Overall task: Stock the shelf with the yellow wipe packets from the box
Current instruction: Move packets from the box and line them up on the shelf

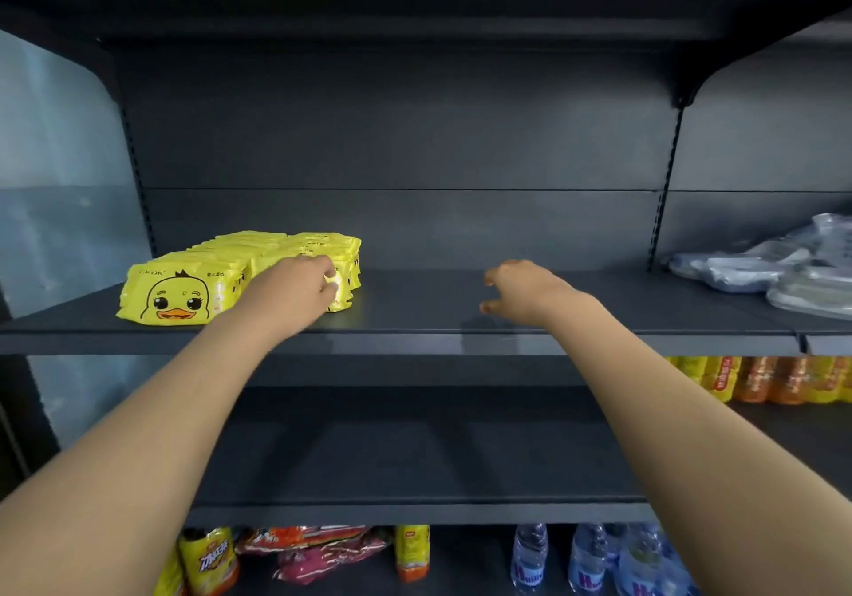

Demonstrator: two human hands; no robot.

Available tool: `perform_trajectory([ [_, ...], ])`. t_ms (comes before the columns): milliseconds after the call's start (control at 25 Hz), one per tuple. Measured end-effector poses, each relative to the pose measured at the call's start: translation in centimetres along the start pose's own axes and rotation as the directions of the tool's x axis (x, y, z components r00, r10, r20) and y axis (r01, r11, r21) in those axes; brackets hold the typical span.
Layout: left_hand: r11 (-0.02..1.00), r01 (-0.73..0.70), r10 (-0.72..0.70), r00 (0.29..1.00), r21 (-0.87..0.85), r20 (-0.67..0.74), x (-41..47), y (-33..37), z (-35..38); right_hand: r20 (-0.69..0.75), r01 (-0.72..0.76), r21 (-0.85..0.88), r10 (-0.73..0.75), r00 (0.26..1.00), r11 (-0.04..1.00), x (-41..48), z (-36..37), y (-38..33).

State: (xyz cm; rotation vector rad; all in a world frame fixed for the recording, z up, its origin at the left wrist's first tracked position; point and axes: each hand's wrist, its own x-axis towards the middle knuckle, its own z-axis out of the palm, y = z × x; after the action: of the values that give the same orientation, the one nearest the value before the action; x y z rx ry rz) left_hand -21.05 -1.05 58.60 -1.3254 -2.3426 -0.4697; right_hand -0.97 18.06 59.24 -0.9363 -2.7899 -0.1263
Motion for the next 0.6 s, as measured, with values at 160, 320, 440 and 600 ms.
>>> perform_trajectory([
  [160, 0.999, -0.036, 0.035, 0.998, 0.005, 0.045, -4.1, 4.1, 0.4, 0.023, -0.035, 0.032, 0.034, 0.999, 0.999, -4.7, 1.5, 1.8],
  [320, 0.997, -0.075, 0.077, 0.991, -0.027, 0.113, -8.0, 7.3, 1.8, 0.063, -0.07, 0.089, 0.065, 0.996, 0.994, -9.7, 3.8, 2.8],
  [440, 0.994, -0.109, 0.113, 0.976, -0.034, 0.187, -11.2, 9.7, 4.0, 0.137, -0.116, 0.107, 0.101, 0.985, 0.987, -13.8, 7.4, 4.0],
  [600, 0.988, -0.144, 0.153, 0.948, -0.052, 0.279, -15.0, 12.5, 8.7, 0.266, -0.183, 0.136, 0.143, 0.953, 0.974, -18.1, 13.9, 5.8],
])
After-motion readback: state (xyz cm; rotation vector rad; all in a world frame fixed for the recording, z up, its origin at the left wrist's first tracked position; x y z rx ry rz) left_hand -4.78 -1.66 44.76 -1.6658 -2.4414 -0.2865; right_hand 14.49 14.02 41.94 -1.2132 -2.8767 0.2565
